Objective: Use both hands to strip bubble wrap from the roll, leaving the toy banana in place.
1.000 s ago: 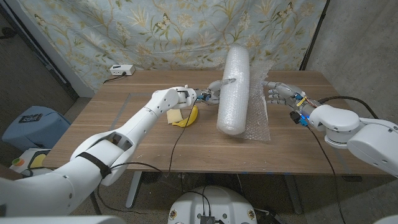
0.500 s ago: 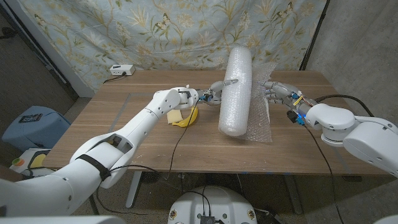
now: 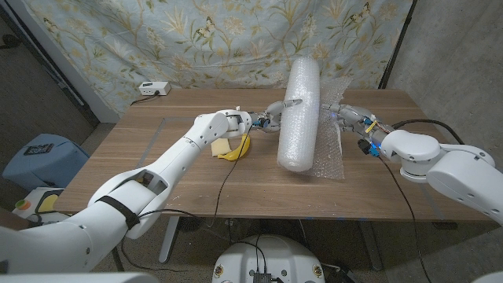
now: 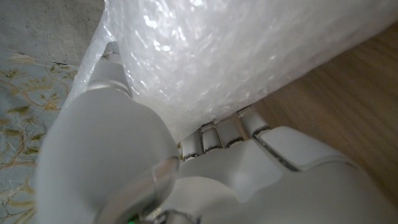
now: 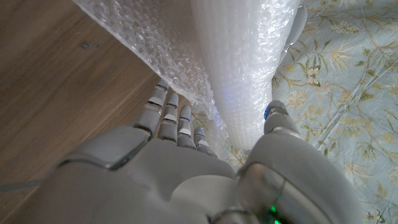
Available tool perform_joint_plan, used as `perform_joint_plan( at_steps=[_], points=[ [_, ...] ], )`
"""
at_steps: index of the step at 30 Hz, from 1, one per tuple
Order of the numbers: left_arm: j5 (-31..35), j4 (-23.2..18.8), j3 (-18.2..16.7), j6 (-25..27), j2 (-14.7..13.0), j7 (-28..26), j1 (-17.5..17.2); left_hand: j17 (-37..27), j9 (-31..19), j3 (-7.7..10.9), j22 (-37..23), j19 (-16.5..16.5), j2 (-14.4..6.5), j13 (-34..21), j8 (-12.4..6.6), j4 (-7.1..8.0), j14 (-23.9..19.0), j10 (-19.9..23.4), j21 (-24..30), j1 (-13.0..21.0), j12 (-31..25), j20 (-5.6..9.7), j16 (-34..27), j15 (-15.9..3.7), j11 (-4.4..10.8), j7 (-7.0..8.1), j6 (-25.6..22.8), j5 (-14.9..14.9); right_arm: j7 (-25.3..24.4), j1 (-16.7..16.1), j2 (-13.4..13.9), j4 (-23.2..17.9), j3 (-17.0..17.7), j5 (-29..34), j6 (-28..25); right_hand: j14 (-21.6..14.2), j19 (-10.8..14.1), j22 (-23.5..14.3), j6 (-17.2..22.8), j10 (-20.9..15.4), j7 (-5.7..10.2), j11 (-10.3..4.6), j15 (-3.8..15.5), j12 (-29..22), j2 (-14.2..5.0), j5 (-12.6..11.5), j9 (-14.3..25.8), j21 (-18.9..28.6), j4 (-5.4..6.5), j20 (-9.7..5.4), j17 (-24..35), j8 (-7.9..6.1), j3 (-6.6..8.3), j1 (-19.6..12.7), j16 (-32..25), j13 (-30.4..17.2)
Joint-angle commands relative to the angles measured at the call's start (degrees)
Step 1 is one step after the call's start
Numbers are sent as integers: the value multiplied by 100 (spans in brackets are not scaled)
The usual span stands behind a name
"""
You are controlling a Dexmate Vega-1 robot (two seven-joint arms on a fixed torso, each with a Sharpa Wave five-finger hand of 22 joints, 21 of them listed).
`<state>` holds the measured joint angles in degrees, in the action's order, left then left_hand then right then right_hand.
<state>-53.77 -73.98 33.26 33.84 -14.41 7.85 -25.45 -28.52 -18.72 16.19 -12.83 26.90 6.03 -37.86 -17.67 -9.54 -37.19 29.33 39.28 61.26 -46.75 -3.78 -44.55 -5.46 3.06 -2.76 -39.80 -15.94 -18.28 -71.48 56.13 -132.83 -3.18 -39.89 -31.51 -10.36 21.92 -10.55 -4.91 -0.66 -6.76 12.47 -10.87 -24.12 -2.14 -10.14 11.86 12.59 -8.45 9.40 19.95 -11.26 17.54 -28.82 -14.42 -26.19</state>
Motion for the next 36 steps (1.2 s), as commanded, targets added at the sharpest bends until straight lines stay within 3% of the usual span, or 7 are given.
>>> perform_joint_plan(
  at_steps=[1,26,36],
  points=[
    [10,-80,58,-35,11,-49,-13,-21,-260,21,-12,-34,-1152,-25,-8,-4,-127,325,49,1245,32,7,-44,-130,261,-5,-68,-55,-263,166,-24,-13,-214,-65,-134,-102,116,-13,59,-92,-545,7,-6,-72,-47,-4,32,70,1,-8,49,-11,3,-84,-51,-45],
    [74,-349,163,-5,-5,-246,-71,-1,-302,-8,6,-65,-1130,-84,-8,-5,-132,326,141,1334,39,-7,-84,-121,204,-57,-94,-114,-524,362,-30,-6,-422,-147,-260,-617,431,-41,458,-439,-544,1,237,-465,-218,-10,72,171,-103,-106,303,-90,137,-508,-318,-294],
    [78,-482,115,-85,-18,-427,-153,15,-301,-28,13,-76,-1102,-82,17,-12,-123,332,175,1392,51,-15,-102,-120,204,-47,-74,-126,-564,533,-23,12,-579,-103,-294,-853,611,-72,577,-508,-541,-11,439,-718,-436,-36,104,249,-134,-226,536,-96,274,-877,-525,-546]
  ],
)
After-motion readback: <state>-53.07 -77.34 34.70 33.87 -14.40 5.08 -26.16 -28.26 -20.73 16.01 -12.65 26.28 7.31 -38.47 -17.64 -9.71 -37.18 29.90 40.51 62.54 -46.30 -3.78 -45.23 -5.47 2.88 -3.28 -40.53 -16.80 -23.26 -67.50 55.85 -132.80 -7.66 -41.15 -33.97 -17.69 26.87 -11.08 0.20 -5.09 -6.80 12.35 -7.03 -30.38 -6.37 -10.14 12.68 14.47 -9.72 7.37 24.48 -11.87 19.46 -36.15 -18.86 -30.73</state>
